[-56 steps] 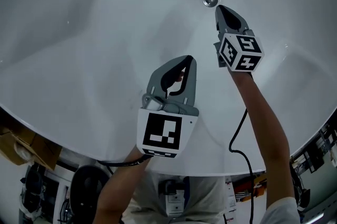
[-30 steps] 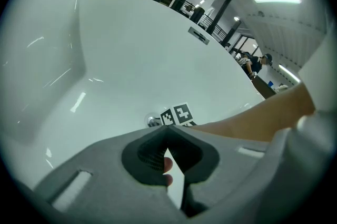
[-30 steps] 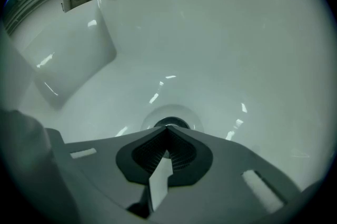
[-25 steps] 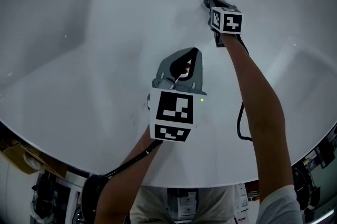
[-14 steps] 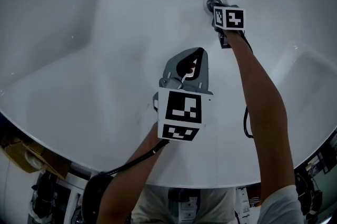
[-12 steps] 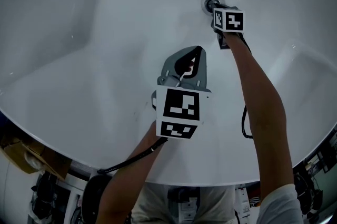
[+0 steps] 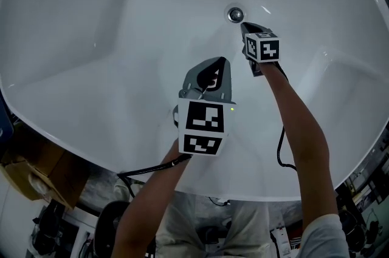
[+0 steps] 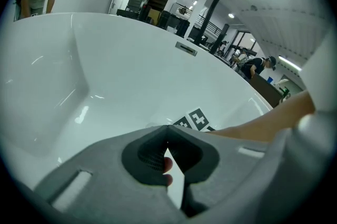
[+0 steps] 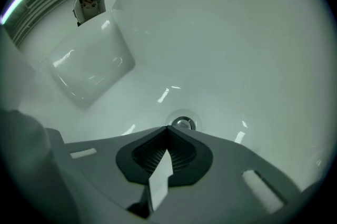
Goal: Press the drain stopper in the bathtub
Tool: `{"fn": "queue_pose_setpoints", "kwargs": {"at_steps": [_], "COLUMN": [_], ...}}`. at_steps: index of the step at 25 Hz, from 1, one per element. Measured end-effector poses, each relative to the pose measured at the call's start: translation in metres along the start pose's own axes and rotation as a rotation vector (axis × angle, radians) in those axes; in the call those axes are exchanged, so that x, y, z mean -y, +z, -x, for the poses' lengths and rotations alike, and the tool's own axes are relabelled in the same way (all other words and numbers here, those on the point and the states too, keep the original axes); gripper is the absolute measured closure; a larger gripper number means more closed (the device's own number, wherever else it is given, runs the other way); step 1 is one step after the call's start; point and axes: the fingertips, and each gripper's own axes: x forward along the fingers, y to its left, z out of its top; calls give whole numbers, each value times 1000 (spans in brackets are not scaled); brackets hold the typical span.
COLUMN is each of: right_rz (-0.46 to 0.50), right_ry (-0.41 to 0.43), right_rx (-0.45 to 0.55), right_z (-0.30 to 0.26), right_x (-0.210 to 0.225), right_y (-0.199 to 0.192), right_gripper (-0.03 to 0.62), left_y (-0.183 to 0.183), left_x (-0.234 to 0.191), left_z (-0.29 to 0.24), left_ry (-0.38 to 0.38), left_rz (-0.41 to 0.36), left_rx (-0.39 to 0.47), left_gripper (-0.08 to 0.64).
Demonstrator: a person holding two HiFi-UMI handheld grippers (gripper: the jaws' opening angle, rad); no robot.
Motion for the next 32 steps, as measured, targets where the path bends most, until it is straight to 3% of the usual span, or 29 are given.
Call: {"fn": "queue_pose_setpoints", "kwargs": {"at_steps": [11, 21, 25, 32], "right_rz": [14, 45, 86, 41], "right_ry": [56, 113, 117, 113], "right_rx": [59, 123, 152, 254], "right_z": [107, 229, 282, 364], "right_x": [-21, -67, -76, -87], "right_y": [29, 60, 76, 105], "right_gripper": [592, 594, 594, 594], "left_y": [46, 86, 109, 132], "left_x": [59, 106, 124, 149], "left_z": [53, 117, 148, 192], "left_ry": [5, 19, 30, 33], "left_rz": [-23, -20, -71, -87], "left_rx": [7, 33, 56, 84], "left_gripper": [561, 561, 561, 561]}}
